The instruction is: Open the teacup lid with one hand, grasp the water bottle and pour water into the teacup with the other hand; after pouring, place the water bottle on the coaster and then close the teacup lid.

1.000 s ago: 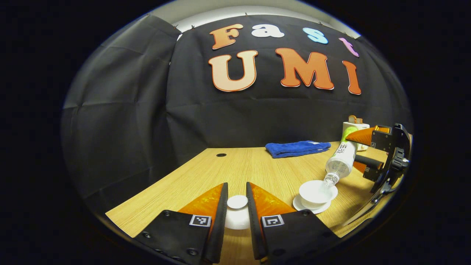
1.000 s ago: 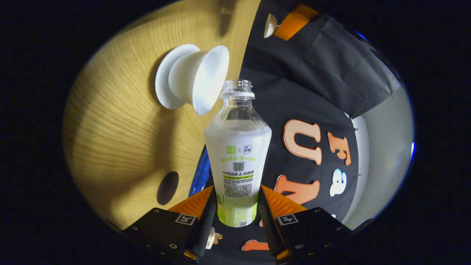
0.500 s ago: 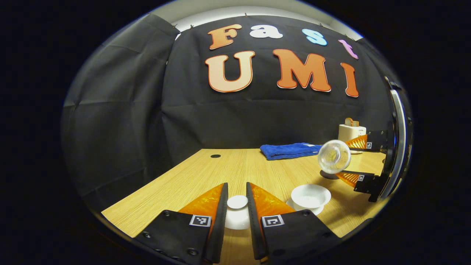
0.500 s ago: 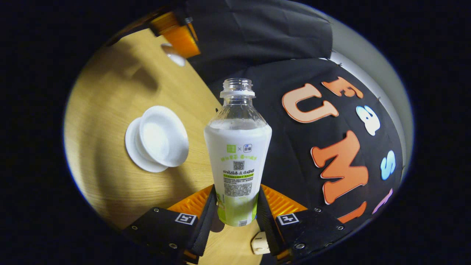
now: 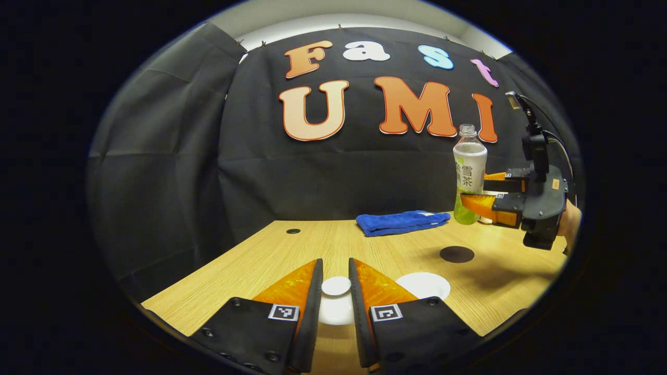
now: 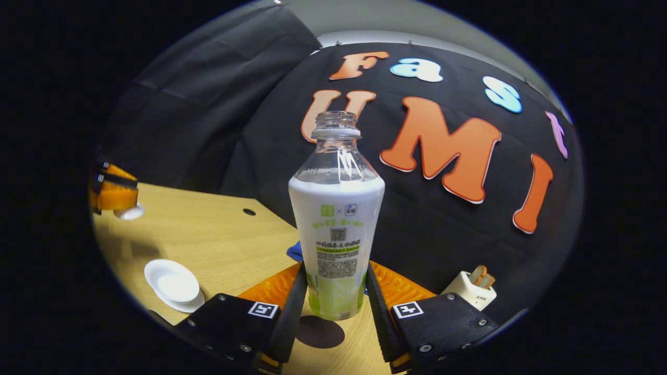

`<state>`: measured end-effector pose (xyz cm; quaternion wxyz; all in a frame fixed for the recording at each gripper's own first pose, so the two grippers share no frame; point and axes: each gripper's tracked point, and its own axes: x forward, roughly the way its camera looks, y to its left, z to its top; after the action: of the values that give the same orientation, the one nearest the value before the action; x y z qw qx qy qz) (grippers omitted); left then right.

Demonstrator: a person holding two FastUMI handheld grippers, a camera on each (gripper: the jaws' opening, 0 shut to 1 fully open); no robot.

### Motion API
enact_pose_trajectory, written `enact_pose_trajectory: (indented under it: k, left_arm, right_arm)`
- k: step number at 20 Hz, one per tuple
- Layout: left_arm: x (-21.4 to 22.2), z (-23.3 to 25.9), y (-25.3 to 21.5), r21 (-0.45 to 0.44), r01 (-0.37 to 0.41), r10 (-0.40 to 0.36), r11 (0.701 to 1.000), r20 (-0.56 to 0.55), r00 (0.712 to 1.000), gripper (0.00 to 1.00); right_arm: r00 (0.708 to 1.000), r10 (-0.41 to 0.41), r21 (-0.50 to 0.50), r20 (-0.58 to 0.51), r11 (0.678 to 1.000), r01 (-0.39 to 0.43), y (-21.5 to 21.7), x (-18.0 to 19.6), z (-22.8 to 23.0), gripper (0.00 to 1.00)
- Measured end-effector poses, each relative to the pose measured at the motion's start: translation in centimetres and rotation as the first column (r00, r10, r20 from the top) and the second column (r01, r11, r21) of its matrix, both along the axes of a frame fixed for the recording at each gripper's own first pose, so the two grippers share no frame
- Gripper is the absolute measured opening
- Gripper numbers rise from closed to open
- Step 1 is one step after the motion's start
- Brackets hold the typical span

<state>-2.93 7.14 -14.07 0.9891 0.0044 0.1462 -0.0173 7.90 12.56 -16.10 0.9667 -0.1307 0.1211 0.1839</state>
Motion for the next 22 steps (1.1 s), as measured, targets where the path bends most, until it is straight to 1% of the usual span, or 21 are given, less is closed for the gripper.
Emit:
enact_pose_trajectory:
  k: [4, 6, 9, 10, 14, 15, 16, 18, 22]
  left_arm:
    - [0.0, 0.2, -0.5, 0.002, 0.008, -0.008, 1.0, 0.009, 1.0, 0.36]
    - [-0.1, -0.1, -0.6, 0.009, 0.008, -0.008, 1.0, 0.005, 1.0, 0.36]
    - [-0.2, -0.4, -0.5, 0.016, 0.003, -0.003, 1.0, -0.001, 1.0, 0.34]
    - [-0.4, -0.5, -0.5, 0.015, 0.003, -0.003, 1.0, -0.003, 1.0, 0.36]
    - [-0.4, -0.9, -0.6, 0.008, 0.003, -0.003, 1.0, -0.011, 1.0, 0.36]
    - [-0.4, -1.0, -0.7, 0.008, 0.005, -0.005, 1.0, -0.013, 1.0, 0.36]
    - [-0.3, -1.0, -0.6, 0.009, 0.005, -0.005, 1.0, -0.013, 1.0, 0.36]
    - [-0.2, -1.1, -0.7, 0.007, 0.007, -0.007, 1.0, -0.016, 1.0, 0.36]
    - [-0.2, -0.9, -1.5, -0.007, 0.019, -0.019, 1.0, -0.016, 1.0, 0.36]
  right_arm:
    - [0.99, -0.047, 0.162, -0.137, 0.984, 0.069, -0.7, 0.4, -1.3, 0.65]
    - [0.977, -0.068, 0.197, -0.201, 0.974, 0.108, -0.5, 0.3, -2.5, 0.65]
    - [0.964, -0.102, 0.163, -0.245, 0.976, 0.145, -0.8, -0.4, -3.4, 0.65]
    - [0.96, -0.103, 0.16, -0.26, 0.976, 0.148, -0.7, -0.6, -3.5, 0.66]
    - [0.943, -0.109, 0.15, -0.316, 0.975, 0.163, -0.5, -0.9, -4.2, 0.65]
    - [0.937, -0.109, 0.151, -0.332, 0.974, 0.167, -0.4, -0.9, -4.5, 0.63]
    - [0.928, -0.115, 0.149, -0.354, 0.973, 0.177, -0.3, -0.9, -5.0, 0.66]
    - [0.916, -0.117, 0.154, -0.384, 0.97, 0.188, -0.2, -0.7, -5.9, 0.65]
    - [0.918, -0.12, 0.159, -0.378, 0.968, 0.192, -0.4, -1.0, -6.1, 0.66]
